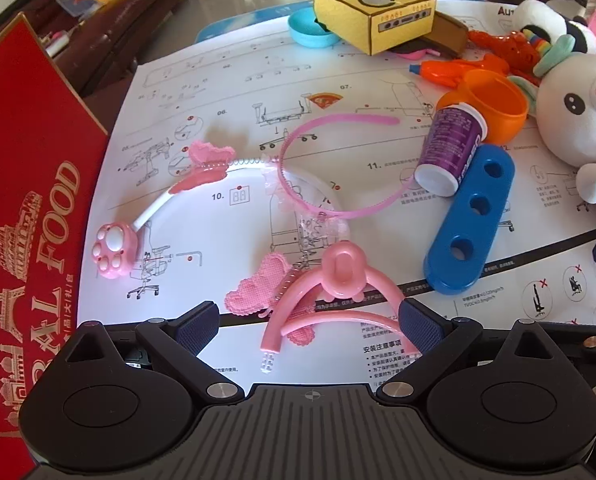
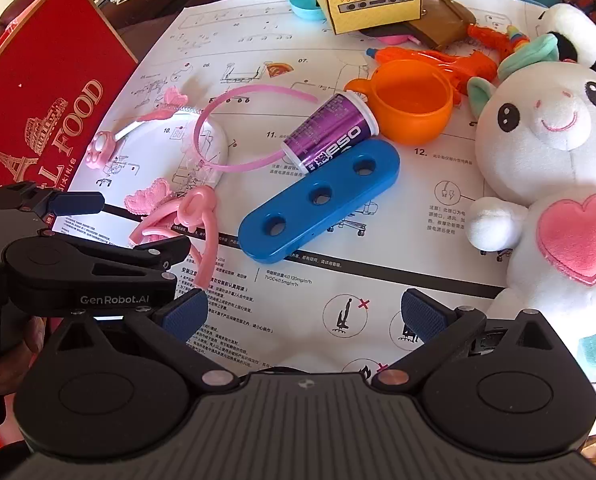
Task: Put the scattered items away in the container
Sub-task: 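Move the right gripper toward the band of the pink butterfly headband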
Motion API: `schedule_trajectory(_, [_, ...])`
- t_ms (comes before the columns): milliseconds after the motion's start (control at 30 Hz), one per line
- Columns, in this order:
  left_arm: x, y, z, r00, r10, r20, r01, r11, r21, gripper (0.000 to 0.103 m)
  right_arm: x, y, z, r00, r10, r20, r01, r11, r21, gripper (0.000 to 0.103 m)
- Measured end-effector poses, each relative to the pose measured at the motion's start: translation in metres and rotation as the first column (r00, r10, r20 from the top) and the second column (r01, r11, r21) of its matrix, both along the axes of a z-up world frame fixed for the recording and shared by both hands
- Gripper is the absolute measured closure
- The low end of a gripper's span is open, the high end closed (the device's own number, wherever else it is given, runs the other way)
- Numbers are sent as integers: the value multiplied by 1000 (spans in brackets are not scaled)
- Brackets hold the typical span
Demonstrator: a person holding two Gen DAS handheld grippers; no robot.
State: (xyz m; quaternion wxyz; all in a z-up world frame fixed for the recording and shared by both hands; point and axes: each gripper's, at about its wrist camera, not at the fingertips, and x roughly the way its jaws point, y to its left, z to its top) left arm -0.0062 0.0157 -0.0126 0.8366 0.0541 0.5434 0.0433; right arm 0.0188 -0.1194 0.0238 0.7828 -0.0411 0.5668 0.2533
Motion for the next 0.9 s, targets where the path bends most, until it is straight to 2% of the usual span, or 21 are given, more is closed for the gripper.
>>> schedule_trajectory(300, [-1, 24, -1, 998, 60, 4, -60, 997, -43, 2, 1, 2, 2, 1000, -1, -18, 2, 1000, 7, 1])
schedule_trajectory(567, [-2, 50, -1, 994, 111, 11, -110, 993, -38, 1, 0, 8, 0, 1000, 5, -28, -5, 1000, 5, 1])
schedule_trajectory(900, [-2, 63, -4, 993, 120, 18, -120, 992, -30, 1, 1, 19, 3, 1000, -3, -13, 3, 1000, -13, 1])
